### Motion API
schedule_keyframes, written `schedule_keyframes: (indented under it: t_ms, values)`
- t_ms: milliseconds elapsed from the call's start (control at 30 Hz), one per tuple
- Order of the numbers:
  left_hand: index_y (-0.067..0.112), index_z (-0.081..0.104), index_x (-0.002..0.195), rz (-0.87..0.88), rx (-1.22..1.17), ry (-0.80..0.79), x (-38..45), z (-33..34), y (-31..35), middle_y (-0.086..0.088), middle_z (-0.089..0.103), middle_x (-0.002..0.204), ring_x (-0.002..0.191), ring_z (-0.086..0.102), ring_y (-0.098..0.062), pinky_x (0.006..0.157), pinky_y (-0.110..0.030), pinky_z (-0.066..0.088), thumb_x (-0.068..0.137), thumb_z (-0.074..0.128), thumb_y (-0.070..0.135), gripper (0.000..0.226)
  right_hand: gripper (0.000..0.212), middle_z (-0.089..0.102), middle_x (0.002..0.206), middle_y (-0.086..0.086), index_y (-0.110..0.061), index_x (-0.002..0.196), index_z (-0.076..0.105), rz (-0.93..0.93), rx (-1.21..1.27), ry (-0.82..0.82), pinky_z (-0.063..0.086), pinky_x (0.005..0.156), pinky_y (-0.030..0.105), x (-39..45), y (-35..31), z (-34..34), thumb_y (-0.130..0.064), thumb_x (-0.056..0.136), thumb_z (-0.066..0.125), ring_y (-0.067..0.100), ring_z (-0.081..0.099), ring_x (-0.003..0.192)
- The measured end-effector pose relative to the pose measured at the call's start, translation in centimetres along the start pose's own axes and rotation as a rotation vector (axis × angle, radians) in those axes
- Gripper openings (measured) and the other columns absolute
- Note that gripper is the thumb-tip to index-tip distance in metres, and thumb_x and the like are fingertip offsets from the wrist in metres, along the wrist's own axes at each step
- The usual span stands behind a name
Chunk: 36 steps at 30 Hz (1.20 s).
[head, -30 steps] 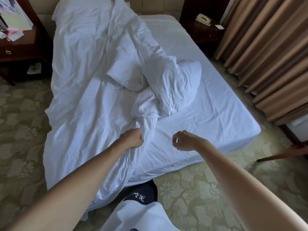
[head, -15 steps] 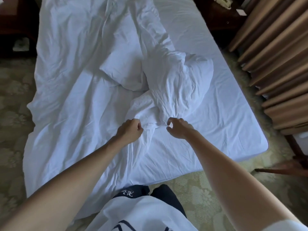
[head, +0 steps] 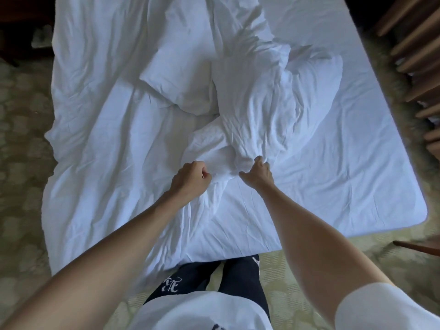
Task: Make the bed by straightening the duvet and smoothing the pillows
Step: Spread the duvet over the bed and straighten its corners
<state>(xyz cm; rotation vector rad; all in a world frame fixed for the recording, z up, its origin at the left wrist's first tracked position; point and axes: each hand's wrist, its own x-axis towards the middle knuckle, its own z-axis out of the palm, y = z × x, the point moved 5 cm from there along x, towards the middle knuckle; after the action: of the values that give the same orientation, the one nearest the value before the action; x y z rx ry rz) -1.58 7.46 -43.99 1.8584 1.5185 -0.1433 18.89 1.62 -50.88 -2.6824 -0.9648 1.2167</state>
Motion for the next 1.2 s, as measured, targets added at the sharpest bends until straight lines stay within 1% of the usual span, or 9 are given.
schedule_keyframes:
  t_ms: [200, 333, 467, 600, 733, 833, 933, 1000, 1200]
  values:
    - [0.017, 0.063, 0.081, -0.093, -0.043, 0.083, 1.3, 1.0, 0.3, -0.002, 0.068, 0.081, 0.079, 0.063, -0.03, 0.071, -0.033, 0.053, 0.085, 0.054, 0.025, 0.013, 0.087, 0.038, 0.145, 0.013, -0.009, 0.145, 0.038, 0.068, 0.01, -0.061, 0.038, 0.105, 0.042, 5.1, -1.6, 0.7, -0.06, 0.08, 0.066, 0.033, 0.041, 0.135]
    - [0.017, 0.065, 0.079, -0.131, -0.181, 0.133, 0.9, 1.1, 0.9, 0.001, 0.068, 0.072, 0.074, 0.066, -0.024, 0.069, -0.037, 0.057, 0.085, 0.053, 0.023, 0.014, 0.041, 0.058, 0.131, 0.016, -0.006, 0.126, 0.058, -0.054, 0.099, 0.007, 0.046, 0.097, 0.042, 7.8, -2.3, -0.2, -0.031, 0.097, 0.046, 0.035, 0.054, 0.121]
    - [0.014, 0.065, 0.097, -0.149, -0.273, 0.081, 1.0, 2.4, 2.5, 0.002, 0.067, 0.084, 0.084, 0.066, -0.023, 0.076, -0.033, 0.055, 0.086, 0.061, 0.02, 0.013, 0.035, 0.064, 0.117, 0.025, 0.004, 0.111, 0.064, -0.205, 0.156, 0.021, 0.05, 0.091, 0.045, 6.0, -1.6, -3.5, -0.021, 0.096, 0.046, 0.041, 0.059, 0.11]
    - [0.024, 0.036, 0.143, -0.026, -0.137, -0.029, 2.2, 4.1, 8.1, -0.002, 0.046, 0.136, 0.126, 0.046, -0.024, 0.102, -0.038, 0.039, 0.079, 0.075, 0.04, 0.077, 0.025, 0.069, 0.093, 0.016, -0.004, 0.096, 0.067, -0.232, 0.584, -0.131, 0.054, 0.072, 0.037, 2.8, 0.7, -9.7, -0.025, 0.097, 0.054, 0.03, 0.066, 0.083]
    - [0.032, 0.01, 0.154, 0.07, -0.007, -0.012, 3.2, 5.6, 16.6, 0.001, 0.017, 0.157, 0.144, 0.019, -0.024, 0.11, -0.046, 0.025, 0.075, 0.073, 0.058, 0.105, 0.017, 0.07, 0.078, -0.001, -0.013, 0.093, 0.066, -0.361, 1.198, -0.294, 0.052, 0.069, 0.024, -0.7, 1.0, -20.8, -0.015, 0.1, 0.051, 0.012, 0.065, 0.074]
    - [0.029, 0.029, 0.149, 0.097, -0.075, 0.158, 3.3, 5.5, 22.8, -0.003, 0.034, 0.15, 0.138, 0.031, -0.027, 0.107, -0.045, 0.034, 0.083, 0.067, 0.051, 0.079, 0.016, 0.061, 0.069, 0.0, -0.012, 0.093, 0.064, -0.431, 1.531, -0.336, 0.043, 0.056, 0.021, -2.3, 2.1, -29.1, -0.018, 0.098, 0.05, 0.011, 0.053, 0.06]
    - [0.015, 0.059, 0.116, 0.103, -0.197, 0.295, 2.3, 4.3, 27.8, -0.01, 0.065, 0.11, 0.102, 0.06, -0.035, 0.078, -0.034, 0.044, 0.096, 0.048, 0.02, 0.023, 0.018, 0.048, 0.061, -0.002, -0.013, 0.087, 0.06, -0.469, 1.62, -0.293, 0.037, 0.053, 0.022, -2.4, 4.4, -33.0, -0.021, 0.098, 0.049, 0.009, 0.039, 0.051]
    - [0.008, 0.06, 0.107, 0.13, -0.129, 0.289, 1.3, 4.2, 30.1, -0.013, 0.066, 0.095, 0.09, 0.061, -0.037, 0.068, -0.032, 0.04, 0.094, 0.042, 0.007, 0.022, 0.02, 0.048, 0.064, -0.002, -0.014, 0.085, 0.06, -0.401, 1.676, -0.196, 0.04, 0.057, 0.023, -1.9, 6.1, -33.6, -0.027, 0.099, 0.052, 0.009, 0.044, 0.053]
    - [0.0, 0.061, 0.098, 0.127, -0.263, 0.324, -2.6, 2.7, 37.2, -0.023, 0.067, 0.101, 0.097, 0.06, -0.043, 0.072, -0.034, 0.04, 0.095, 0.047, 0.015, 0.02, 0.017, 0.062, 0.082, 0.0, -0.021, 0.104, 0.059, -0.537, 1.106, 0.02, 0.046, 0.067, 0.028, -3.2, 11.0, -32.8, -0.015, 0.088, 0.056, 0.012, 0.059, 0.069]
